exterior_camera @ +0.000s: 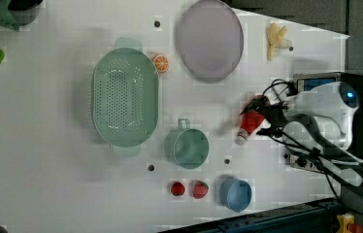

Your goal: Pick Ketchup from oven and place it on table.

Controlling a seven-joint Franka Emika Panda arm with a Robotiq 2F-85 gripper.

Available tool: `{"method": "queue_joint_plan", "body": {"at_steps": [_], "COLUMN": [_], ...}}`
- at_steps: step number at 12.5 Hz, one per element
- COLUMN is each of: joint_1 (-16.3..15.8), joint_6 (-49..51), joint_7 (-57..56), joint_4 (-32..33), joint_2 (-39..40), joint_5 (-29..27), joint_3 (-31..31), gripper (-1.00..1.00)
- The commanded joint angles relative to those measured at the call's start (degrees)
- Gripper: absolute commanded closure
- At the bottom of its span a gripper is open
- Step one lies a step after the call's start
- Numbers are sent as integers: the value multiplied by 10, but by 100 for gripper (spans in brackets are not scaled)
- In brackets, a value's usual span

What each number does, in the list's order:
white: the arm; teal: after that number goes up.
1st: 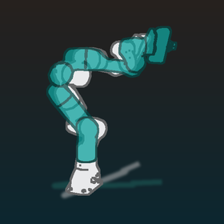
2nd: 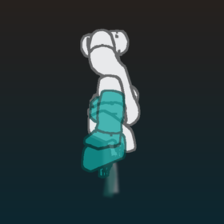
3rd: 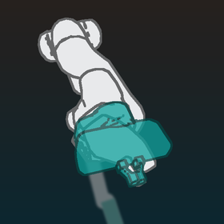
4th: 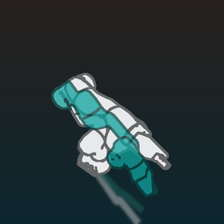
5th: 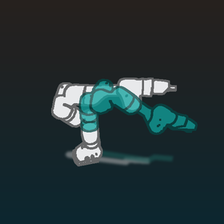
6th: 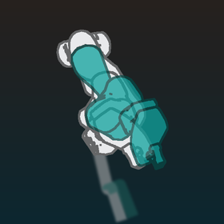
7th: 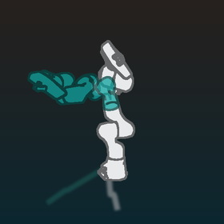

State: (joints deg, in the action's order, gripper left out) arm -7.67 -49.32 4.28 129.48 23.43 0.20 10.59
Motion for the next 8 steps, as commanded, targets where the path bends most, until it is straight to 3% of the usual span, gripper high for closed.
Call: {"method": "queue_joint_plan", "body": {"at_steps": [1,4,8], "joint_1": [-14,-14,-15], "joint_6": [-4,33,187], "joint_7": [19,44,51], "joint_4": [-5,-34,-134], "joint_2": [-66,-151,-254], "joint_5": [-4,-4,-3], "joint_3": [-3,-3,-8], "gripper": [-100,-100,-100]}}
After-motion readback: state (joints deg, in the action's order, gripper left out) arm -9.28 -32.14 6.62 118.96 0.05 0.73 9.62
